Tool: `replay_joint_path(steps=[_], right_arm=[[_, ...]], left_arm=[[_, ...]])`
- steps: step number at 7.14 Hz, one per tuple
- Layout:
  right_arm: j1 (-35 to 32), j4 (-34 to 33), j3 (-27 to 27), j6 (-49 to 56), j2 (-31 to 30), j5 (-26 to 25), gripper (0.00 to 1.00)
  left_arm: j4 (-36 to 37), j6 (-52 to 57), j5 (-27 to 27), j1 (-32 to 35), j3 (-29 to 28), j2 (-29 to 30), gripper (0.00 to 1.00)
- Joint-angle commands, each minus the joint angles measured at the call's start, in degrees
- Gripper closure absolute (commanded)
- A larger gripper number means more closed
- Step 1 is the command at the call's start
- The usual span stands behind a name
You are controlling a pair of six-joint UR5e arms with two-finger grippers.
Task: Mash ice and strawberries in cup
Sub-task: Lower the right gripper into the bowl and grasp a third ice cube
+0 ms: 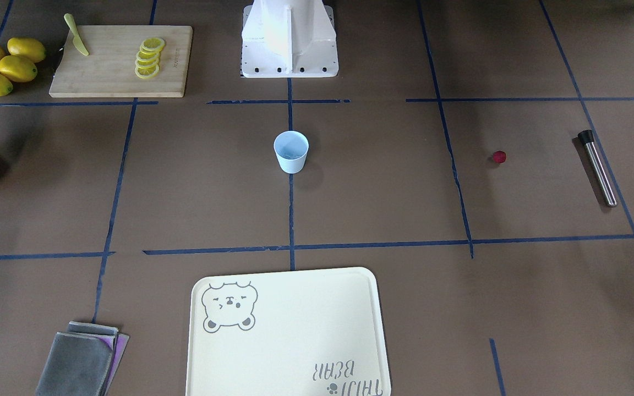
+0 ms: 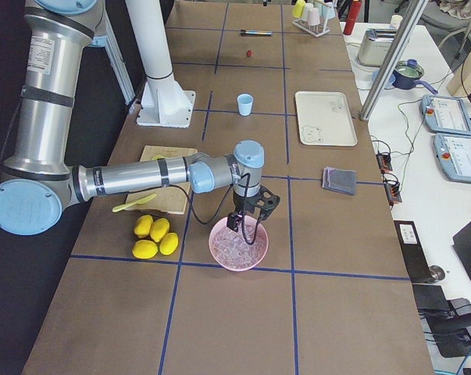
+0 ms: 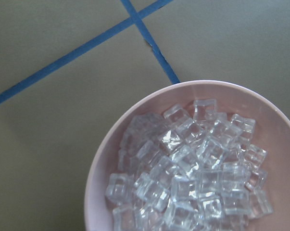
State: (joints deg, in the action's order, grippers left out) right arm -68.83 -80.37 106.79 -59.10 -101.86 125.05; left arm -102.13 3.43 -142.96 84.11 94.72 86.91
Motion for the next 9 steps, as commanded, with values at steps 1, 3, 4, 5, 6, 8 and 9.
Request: replay_joint_path(steps=[1,3,4,5,6,8,9], right_arm=[[-0.2,6.4,-5.4,0.0,-0.3,0.1,0.06],[-0.1,6.6,-6.4,0.5,-1.8,-0.1,0.08],[-0.2,6.5,-6.9,0.7,-1.8,0.0,0.1],[-0.1,6.5,-6.9,0.4,-2.0,-0.1,0.11],[-0.1,6.5,-7.1,0.5,-2.0,0.0,0.14],[-0.2,6.6,-8.0,0.7,-2.5,0.0,0.18],[-0.1,6.5,-8.1,0.7,-2.6,0.0,0.19]], left_arm=[[0.0,0.0,0.0,0.0,0.2,0.0,0.0],[0.0,0.0,0.0,0.0,0.5,0.0,0.0],[0.0,0.0,0.0,0.0,0.5,0.0,0.0],[0.0,0.0,0.0,0.0,0.5,0.0,0.0],[0.0,0.0,0.0,0.0,0.5,0.0,0.0],[0.0,0.0,0.0,0.0,0.5,0.0,0.0],[0.0,0.0,0.0,0.0,0.5,0.0,0.0]])
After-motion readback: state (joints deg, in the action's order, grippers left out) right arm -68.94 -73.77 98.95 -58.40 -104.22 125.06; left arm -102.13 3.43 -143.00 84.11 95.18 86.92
